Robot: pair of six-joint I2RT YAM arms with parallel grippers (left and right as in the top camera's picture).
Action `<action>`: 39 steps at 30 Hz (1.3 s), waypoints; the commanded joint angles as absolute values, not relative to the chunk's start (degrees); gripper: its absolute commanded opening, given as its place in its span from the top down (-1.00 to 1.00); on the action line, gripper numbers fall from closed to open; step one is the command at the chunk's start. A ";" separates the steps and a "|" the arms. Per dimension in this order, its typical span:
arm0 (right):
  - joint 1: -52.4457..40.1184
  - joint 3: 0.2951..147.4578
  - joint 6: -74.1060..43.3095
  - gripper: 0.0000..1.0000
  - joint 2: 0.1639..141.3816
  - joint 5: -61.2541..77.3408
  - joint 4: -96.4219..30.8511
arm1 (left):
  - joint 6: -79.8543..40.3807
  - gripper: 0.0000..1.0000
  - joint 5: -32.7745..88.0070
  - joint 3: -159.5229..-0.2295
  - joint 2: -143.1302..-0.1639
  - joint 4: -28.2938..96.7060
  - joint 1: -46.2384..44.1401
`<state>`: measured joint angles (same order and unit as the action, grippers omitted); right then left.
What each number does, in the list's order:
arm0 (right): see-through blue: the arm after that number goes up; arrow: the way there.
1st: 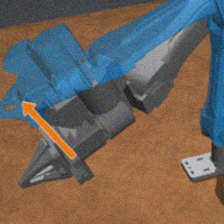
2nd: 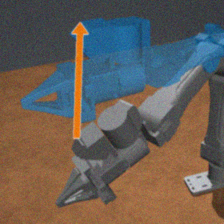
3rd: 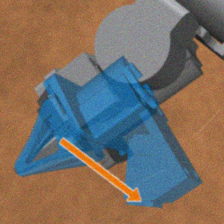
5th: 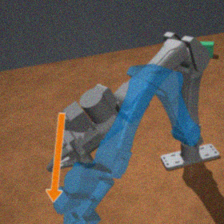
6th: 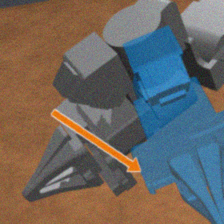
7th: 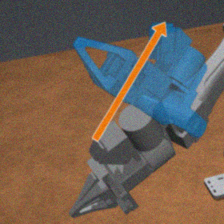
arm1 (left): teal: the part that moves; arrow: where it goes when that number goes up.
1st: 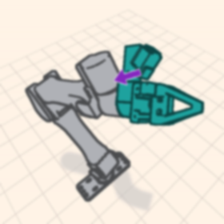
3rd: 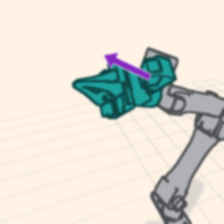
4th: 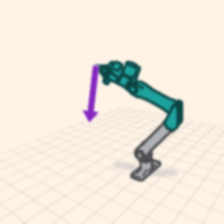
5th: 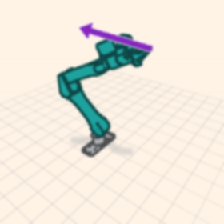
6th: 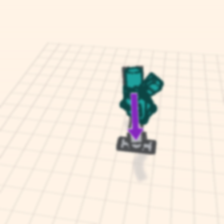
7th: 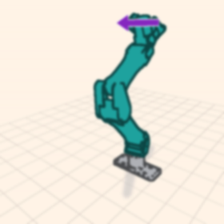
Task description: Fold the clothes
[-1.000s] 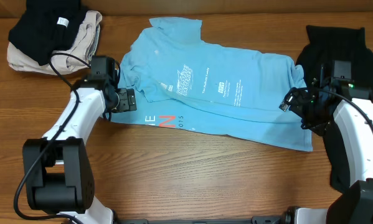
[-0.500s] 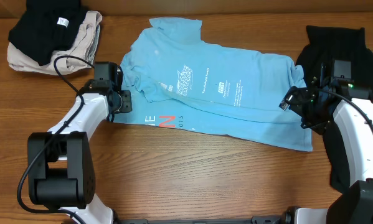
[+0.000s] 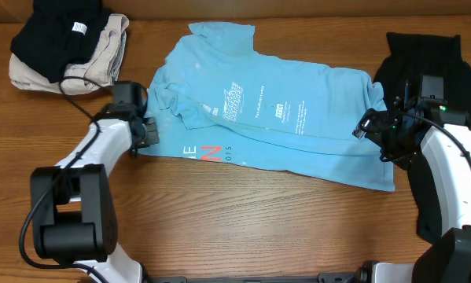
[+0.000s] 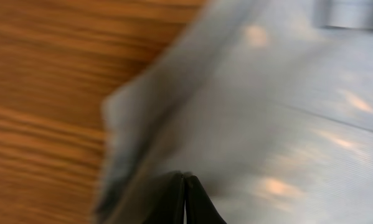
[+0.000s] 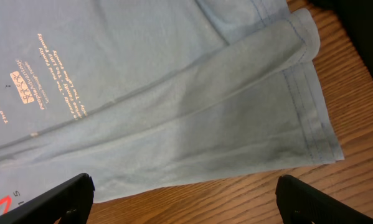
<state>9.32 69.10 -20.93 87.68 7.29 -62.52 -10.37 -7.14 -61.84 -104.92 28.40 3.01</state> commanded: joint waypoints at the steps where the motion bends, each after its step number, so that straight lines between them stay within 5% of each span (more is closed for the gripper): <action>1: 9.04 69.95 -20.51 -0.94 86.76 7.62 -62.19 | -12.03 0.91 -8.78 -61.12 -105.65 29.32 5.98; 23: 8.95 63.96 -20.49 -0.94 86.78 7.79 -60.18 | -13.28 0.91 -5.41 -63.86 -105.36 34.96 9.39; 34: 8.95 63.96 -19.25 -0.94 86.78 7.64 -60.34 | -10.26 -0.22 -2.09 -78.26 -105.21 47.64 9.30; 37: 8.95 63.96 -19.27 -0.94 86.78 7.64 -60.27 | -10.26 -0.17 1.91 -77.73 -105.43 46.44 9.10; 39: 8.95 63.96 -19.27 -0.94 86.78 7.64 -60.07 | -10.22 0.03 4.23 -76.79 -105.69 44.86 8.64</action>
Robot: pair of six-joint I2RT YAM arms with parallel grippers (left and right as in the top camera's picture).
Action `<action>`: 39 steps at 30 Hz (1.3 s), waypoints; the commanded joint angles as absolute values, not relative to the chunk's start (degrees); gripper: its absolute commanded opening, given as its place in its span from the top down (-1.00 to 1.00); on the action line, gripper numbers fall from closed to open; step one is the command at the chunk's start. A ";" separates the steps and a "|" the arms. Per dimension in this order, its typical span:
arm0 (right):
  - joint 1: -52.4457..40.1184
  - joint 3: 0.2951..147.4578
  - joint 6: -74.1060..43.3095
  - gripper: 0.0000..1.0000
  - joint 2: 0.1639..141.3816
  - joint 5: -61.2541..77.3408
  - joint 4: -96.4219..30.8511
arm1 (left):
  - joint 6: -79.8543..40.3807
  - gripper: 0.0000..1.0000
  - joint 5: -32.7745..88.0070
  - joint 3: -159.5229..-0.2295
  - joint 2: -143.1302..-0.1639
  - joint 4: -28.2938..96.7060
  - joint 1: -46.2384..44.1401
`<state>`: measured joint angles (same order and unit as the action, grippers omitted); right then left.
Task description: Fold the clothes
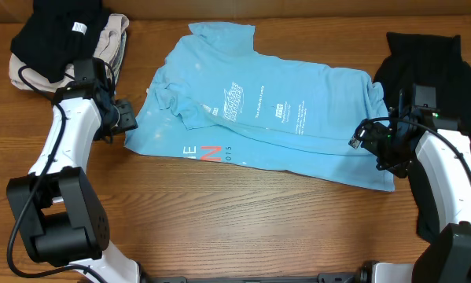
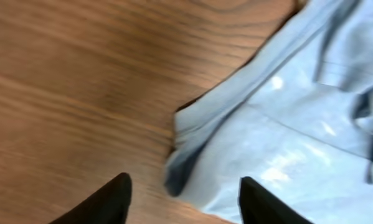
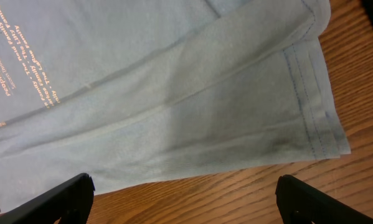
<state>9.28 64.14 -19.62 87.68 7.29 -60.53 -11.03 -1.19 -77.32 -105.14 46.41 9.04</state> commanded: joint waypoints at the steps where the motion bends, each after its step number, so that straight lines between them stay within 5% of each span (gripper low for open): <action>1: 8.95 63.96 -19.27 -0.94 86.78 7.66 -59.92 | -10.26 0.21 4.69 -75.90 -106.02 43.40 8.32; 7: 8.95 63.96 -19.31 -0.94 86.78 7.66 -59.83 | -10.24 0.85 4.71 -70.61 -108.49 34.68 4.89; 9: 8.95 63.96 -19.31 -0.94 86.78 7.64 -59.83 | -10.26 0.92 4.75 -69.87 -109.43 32.95 3.79; 21: 8.95 63.96 -19.29 -0.94 86.78 7.64 -59.96 | -10.76 0.92 2.15 -69.67 -118.48 33.82 2.31; 34: 8.95 63.94 -21.69 -0.90 86.80 7.84 -61.21 | -15.90 0.91 -4.91 -69.54 -121.14 46.15 12.86; 39: 8.64 62.43 -22.57 -0.58 86.80 8.29 -60.31 | -15.90 0.92 -2.68 -69.54 -121.14 47.48 15.99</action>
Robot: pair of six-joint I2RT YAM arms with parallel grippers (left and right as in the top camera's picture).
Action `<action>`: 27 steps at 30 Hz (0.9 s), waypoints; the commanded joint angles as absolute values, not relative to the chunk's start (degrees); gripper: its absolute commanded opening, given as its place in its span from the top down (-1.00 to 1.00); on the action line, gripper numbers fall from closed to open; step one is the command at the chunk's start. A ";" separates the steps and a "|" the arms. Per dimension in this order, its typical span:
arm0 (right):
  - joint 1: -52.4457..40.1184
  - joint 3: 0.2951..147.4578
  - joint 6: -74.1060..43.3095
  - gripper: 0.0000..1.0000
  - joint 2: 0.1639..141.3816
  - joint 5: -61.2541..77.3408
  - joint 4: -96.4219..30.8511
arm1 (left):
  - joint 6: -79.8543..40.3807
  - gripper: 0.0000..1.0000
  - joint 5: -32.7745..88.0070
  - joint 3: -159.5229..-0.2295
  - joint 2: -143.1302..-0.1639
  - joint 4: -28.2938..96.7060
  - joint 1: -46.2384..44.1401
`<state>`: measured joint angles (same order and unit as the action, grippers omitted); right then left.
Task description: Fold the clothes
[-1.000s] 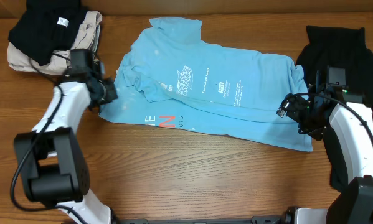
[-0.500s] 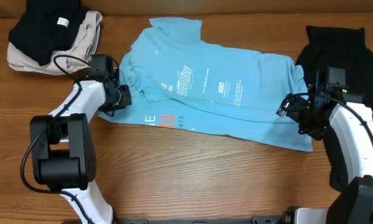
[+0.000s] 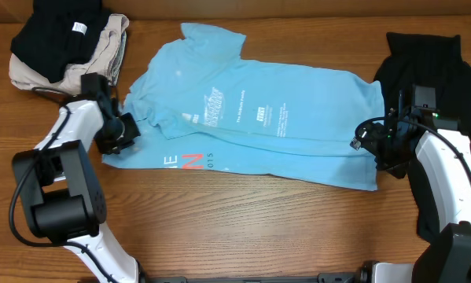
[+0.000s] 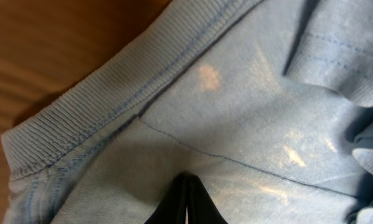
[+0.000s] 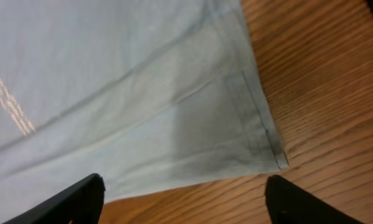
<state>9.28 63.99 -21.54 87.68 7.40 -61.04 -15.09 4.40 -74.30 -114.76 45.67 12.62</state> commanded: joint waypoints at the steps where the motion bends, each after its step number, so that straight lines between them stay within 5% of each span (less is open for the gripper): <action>1: 8.32 61.63 -22.59 -0.35 86.80 8.80 -59.61 | -15.88 0.91 -1.54 -69.54 -121.14 47.40 16.19; 3: 7.57 59.42 -22.85 0.40 86.80 10.13 -57.65 | -15.84 0.91 -0.38 -69.54 -121.14 47.31 16.21; 6: 6.50 55.72 -26.00 0.92 86.80 10.63 -54.70 | -15.73 0.92 -0.43 -69.54 -121.14 47.42 16.05; 27: 6.11 38.65 -31.64 0.92 86.85 10.35 -30.74 | -15.66 0.92 -2.33 -69.54 -121.14 49.43 22.94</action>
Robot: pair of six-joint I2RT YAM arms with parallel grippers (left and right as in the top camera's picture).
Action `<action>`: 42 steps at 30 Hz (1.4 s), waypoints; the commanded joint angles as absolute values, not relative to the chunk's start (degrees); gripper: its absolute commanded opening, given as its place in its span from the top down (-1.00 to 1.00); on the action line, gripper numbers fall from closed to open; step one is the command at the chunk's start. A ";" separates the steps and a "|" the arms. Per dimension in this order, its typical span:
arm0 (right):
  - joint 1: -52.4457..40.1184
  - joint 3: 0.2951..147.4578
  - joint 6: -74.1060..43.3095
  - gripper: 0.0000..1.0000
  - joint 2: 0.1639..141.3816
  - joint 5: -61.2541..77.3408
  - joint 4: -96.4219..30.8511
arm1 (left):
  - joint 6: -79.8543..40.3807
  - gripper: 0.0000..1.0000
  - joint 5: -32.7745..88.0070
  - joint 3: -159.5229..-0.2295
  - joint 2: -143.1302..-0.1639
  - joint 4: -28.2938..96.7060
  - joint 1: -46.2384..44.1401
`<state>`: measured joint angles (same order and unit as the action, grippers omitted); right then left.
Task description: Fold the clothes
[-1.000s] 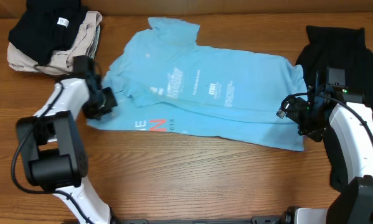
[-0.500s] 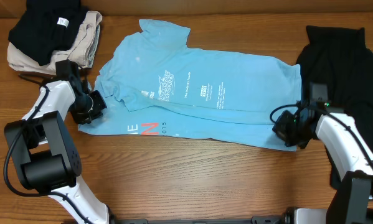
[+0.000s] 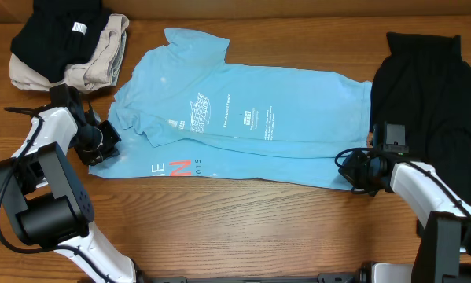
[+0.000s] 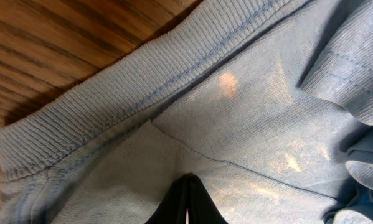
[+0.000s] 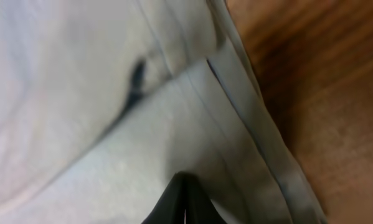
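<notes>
A light blue T-shirt [image 3: 251, 130] with white and red print lies spread across the middle of the wooden table [image 3: 235, 228]. My left gripper [image 3: 101, 143] is shut on the shirt's lower left corner; in the left wrist view the closed tips [image 4: 187, 179] pinch the cloth just inside a ribbed edge [image 4: 142, 93]. At the lower right corner my right gripper [image 3: 359, 178] is shut on the shirt, and the right wrist view shows its tips [image 5: 185, 177] closed on the fabric beside the stitched hem [image 5: 261, 143].
A black garment [image 3: 424, 86] lies at the right, close behind the right arm. A pile of black and beige clothes [image 3: 62, 47] sits at the back left. A thin cable [image 3: 23, 110] trails by the left arm.
My right gripper was open above the hem corner; now it is lower and shut on that corner. The left gripper, still shut on the ribbed edge, is further left, and the shirt has shifted left.
At first my left gripper was shut at the shirt's left edge and the right hung open over the hem corner. Then the left was open beside the edge. Later it was shut on the ribbed edge and the shirt lay further left. Now both grippers hold corners.
</notes>
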<state>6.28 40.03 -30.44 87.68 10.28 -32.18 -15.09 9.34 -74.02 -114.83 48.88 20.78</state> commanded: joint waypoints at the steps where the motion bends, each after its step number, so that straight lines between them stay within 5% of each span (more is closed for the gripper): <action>1: 6.11 38.50 -31.79 0.92 87.00 10.07 -30.74 | -15.70 0.91 -3.25 -69.54 -121.14 49.47 22.90; 17: 8.58 38.52 -46.41 0.92 88.53 2.87 -46.28 | -22.31 0.92 -14.22 -69.54 -121.14 54.68 23.42; 31: 18.17 42.65 -38.89 0.92 84.93 7.86 -49.25 | -15.62 0.92 -7.40 -71.42 -121.05 60.10 23.49; 33: 18.17 44.53 -38.85 0.92 82.72 7.81 -50.50 | -15.09 0.69 -7.46 -73.54 -121.05 62.52 23.49; 35: 18.17 46.94 -38.41 0.92 80.18 7.81 -52.07 | -14.26 -0.07 -8.01 -76.23 -121.05 65.25 23.51; 36: 18.17 48.16 -38.02 0.92 78.98 7.84 -52.86 | -14.11 -0.81 -8.75 -77.71 -121.05 66.76 23.53; 37: 18.17 49.67 -37.52 0.91 77.62 7.86 -53.82 | -14.13 -1.00 -9.50 -79.29 -121.05 68.49 23.59; 42: 18.17 57.80 -33.41 0.71 73.52 7.88 -58.72 | -14.09 -0.99 -9.58 -89.08 -120.97 77.49 23.55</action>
